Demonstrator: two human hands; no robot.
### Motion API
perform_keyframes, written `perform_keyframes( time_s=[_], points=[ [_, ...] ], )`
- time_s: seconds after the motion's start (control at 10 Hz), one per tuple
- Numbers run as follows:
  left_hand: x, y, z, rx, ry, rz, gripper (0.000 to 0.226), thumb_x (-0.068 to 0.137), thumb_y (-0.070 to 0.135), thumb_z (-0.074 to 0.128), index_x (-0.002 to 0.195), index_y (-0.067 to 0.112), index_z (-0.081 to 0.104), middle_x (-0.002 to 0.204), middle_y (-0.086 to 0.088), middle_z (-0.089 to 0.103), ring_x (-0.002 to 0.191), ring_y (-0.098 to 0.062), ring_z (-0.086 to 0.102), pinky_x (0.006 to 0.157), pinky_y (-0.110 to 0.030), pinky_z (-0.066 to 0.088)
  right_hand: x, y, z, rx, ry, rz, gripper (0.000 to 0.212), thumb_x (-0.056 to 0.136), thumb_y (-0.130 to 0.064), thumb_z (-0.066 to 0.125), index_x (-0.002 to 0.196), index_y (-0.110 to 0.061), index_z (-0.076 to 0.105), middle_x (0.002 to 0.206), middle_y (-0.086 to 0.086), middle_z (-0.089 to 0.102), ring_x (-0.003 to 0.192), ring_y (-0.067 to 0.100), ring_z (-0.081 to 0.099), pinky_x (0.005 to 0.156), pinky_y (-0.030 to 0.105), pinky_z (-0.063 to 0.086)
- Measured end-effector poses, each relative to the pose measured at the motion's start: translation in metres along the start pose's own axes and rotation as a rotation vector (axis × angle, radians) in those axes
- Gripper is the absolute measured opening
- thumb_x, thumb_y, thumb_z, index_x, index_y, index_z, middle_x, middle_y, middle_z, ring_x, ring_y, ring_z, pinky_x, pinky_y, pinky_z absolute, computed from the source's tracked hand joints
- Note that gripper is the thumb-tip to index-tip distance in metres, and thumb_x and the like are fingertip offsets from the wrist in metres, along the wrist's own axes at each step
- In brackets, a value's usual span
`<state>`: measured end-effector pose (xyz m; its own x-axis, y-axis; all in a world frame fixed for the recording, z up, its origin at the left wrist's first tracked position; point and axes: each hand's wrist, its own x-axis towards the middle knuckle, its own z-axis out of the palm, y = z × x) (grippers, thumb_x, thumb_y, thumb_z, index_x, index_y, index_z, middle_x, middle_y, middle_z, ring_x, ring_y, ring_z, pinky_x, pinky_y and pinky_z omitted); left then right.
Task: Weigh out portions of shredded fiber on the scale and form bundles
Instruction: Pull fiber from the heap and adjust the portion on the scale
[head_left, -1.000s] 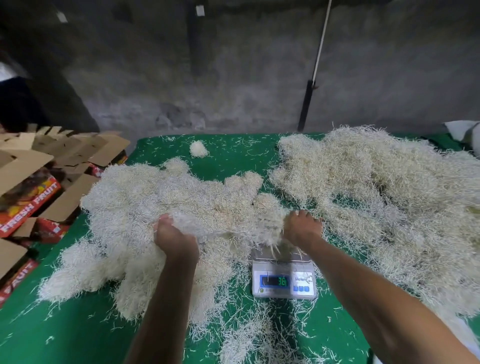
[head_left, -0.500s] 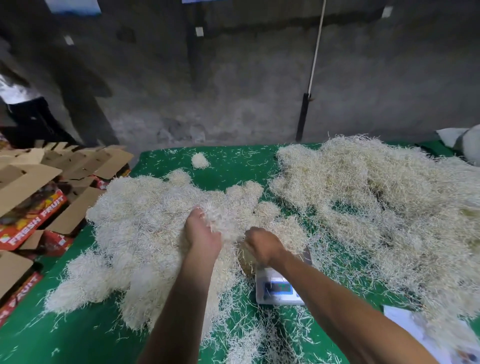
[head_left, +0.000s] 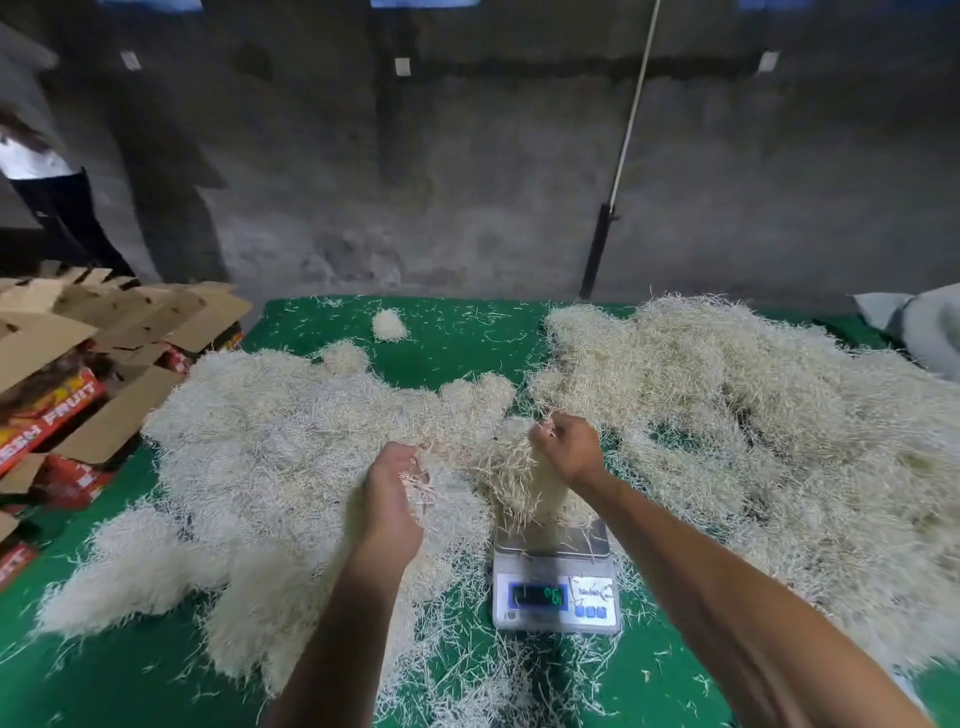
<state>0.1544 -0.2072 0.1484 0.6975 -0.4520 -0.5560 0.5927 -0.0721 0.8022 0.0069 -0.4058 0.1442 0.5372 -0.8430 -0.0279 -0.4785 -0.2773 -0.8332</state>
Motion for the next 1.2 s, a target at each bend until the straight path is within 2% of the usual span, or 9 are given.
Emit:
perform_keyframes(
  time_s=[0.1, 0.3, 0.4, 0.5, 0.6, 0.7, 0.9, 1.1, 1.2],
  points=[
    [0.004, -0.01, -0.015, -0.119, 0.052, -0.077, 0.06, 0.076, 0.033, 0.069, 0.134, 0.02, 0.06, 0.135, -0.013, 0.057, 0.126, -0.036, 0.054, 0.1, -0.06, 0.047, -0.001, 0.027, -0.002, 0.005, -0.004, 0.19, 0.026, 0.101, -0.022, 0.063, 0.119, -0.004, 0.059, 0.113, 0.014, 0.067, 0.091, 0.028, 0.068, 0.086, 0.038, 0.061],
    [-0.006, -0.017, 0.016, -0.274, -0.004, -0.16, 0.06, 0.095, 0.037, 0.055, 0.15, 0.014, 0.045, 0.146, -0.01, 0.052, 0.096, -0.027, 0.051, 0.072, -0.042, 0.043, -0.01, 0.015, -0.013, 0.595, 0.487, 0.3, 0.035, 0.103, -0.035, 0.059, 0.116, -0.003, 0.053, 0.097, 0.01, 0.06, 0.078, 0.016, 0.059, 0.066, 0.025, 0.051],
    [-0.019, -0.015, 0.044, -0.27, -0.078, -0.173, 0.063, 0.094, 0.03, 0.051, 0.153, 0.011, 0.039, 0.092, -0.004, 0.053, 0.069, -0.019, 0.045, 0.062, -0.036, 0.038, -0.033, -0.011, -0.013, 0.494, 0.377, 0.038, 0.034, 0.103, -0.042, 0.057, 0.099, -0.008, 0.061, 0.087, 0.004, 0.062, 0.07, 0.011, 0.055, 0.066, 0.025, 0.05],
    [-0.034, -0.019, 0.065, -0.207, -0.284, -0.142, 0.051, 0.098, 0.02, 0.049, 0.148, 0.01, 0.046, 0.107, -0.011, 0.058, 0.09, -0.023, 0.06, 0.083, -0.041, 0.052, -0.065, -0.02, -0.008, 0.273, -0.224, -0.181, 0.045, 0.088, -0.062, 0.065, 0.106, -0.021, 0.069, 0.086, -0.009, 0.064, 0.069, 0.003, 0.058, 0.069, 0.026, 0.054],
    [-0.035, -0.031, 0.075, 0.029, -0.302, -0.03, 0.03, 0.1, 0.024, 0.057, 0.13, 0.022, 0.06, 0.151, -0.015, 0.042, 0.13, -0.03, 0.05, 0.11, -0.048, 0.041, -0.075, -0.004, -0.004, 0.185, -0.338, -0.211, 0.057, 0.083, -0.052, 0.077, 0.131, -0.025, 0.063, 0.11, -0.004, 0.065, 0.082, 0.009, 0.064, 0.081, 0.032, 0.058],
    [-0.037, -0.044, 0.08, 0.124, -0.345, 0.023, 0.016, 0.095, 0.019, 0.067, 0.109, 0.026, 0.069, 0.155, -0.006, 0.043, 0.133, -0.026, 0.05, 0.093, -0.034, 0.048, -0.076, 0.018, -0.015, 0.298, -0.181, -0.157, 0.04, 0.089, -0.032, 0.079, 0.125, -0.019, 0.066, 0.106, 0.004, 0.069, 0.078, 0.014, 0.066, 0.075, 0.032, 0.06],
    [-0.036, -0.073, 0.089, 0.022, -0.578, -0.156, 0.044, 0.093, 0.029, 0.069, 0.135, 0.021, 0.058, 0.13, -0.007, 0.069, 0.117, -0.029, 0.067, 0.098, -0.051, 0.055, -0.054, 0.072, -0.088, 0.225, 0.06, 0.179, 0.03, 0.093, -0.028, 0.073, 0.105, -0.003, 0.064, 0.089, 0.008, 0.066, 0.062, 0.013, 0.06, 0.058, 0.024, 0.05],
    [-0.042, -0.113, 0.111, 0.157, -0.592, -0.179, 0.039, 0.093, 0.024, 0.059, 0.131, 0.014, 0.057, 0.139, -0.012, 0.061, 0.123, -0.028, 0.061, 0.106, -0.048, 0.049, -0.019, 0.111, -0.182, 0.322, 0.428, 0.266, 0.062, 0.102, -0.029, 0.063, 0.153, -0.01, 0.035, 0.138, 0.013, 0.056, 0.127, 0.035, 0.057, 0.109, 0.045, 0.048],
    [-0.044, -0.138, 0.125, 0.155, -0.578, -0.283, 0.036, 0.1, 0.005, 0.054, 0.136, 0.01, 0.051, 0.146, -0.016, 0.053, 0.122, -0.017, 0.062, 0.1, -0.031, 0.052, -0.023, 0.138, -0.175, 0.1, 0.269, 0.32, 0.074, 0.103, -0.03, 0.061, 0.16, -0.008, 0.021, 0.159, 0.017, 0.04, 0.14, 0.039, 0.046, 0.115, 0.049, 0.038]
  ],
)
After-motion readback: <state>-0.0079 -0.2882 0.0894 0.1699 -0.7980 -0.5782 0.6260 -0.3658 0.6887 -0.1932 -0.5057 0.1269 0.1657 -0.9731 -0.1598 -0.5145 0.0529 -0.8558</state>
